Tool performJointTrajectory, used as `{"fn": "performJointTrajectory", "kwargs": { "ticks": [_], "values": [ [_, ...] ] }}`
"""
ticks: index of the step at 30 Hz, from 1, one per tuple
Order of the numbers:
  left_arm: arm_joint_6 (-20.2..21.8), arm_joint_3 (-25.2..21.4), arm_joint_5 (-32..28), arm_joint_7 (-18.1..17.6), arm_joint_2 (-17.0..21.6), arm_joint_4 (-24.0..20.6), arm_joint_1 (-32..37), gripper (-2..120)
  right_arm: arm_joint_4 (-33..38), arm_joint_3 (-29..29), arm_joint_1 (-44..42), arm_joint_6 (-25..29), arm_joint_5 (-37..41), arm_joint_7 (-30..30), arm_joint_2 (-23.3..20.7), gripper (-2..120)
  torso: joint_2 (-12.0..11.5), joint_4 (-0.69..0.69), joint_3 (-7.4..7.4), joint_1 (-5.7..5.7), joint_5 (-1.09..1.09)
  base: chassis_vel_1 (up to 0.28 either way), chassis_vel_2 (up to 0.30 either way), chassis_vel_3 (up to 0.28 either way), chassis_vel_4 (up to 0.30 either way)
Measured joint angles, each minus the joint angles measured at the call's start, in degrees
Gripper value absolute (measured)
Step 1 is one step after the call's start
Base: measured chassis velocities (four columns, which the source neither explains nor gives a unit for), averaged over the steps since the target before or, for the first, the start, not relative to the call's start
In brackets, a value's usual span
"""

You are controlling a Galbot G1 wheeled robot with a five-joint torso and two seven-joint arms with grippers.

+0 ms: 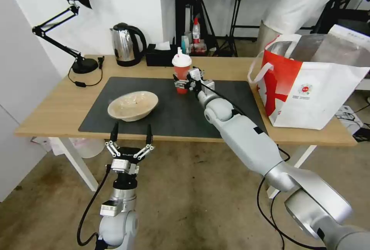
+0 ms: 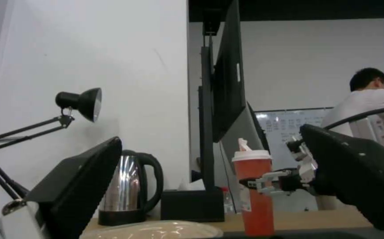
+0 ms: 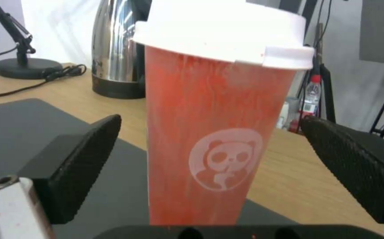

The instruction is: Pick up the trash from the table and place it into the takeout bag.

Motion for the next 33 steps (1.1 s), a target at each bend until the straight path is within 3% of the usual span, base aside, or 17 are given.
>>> {"fn": "performJointTrajectory", "kwargs": {
  "ticks": [33],
  "values": [
    [0.00, 0.73, 0.19, 0.12, -0.02, -0.42, 0.48, 100, -4.72, -0.48, 2.26, 1.52, -0.26, -0.65, 2.33, 100, 0.00, 0.00, 0.00, 0.00, 0.00, 0.000, 0.000, 0.000, 0.000]
  ]
}}
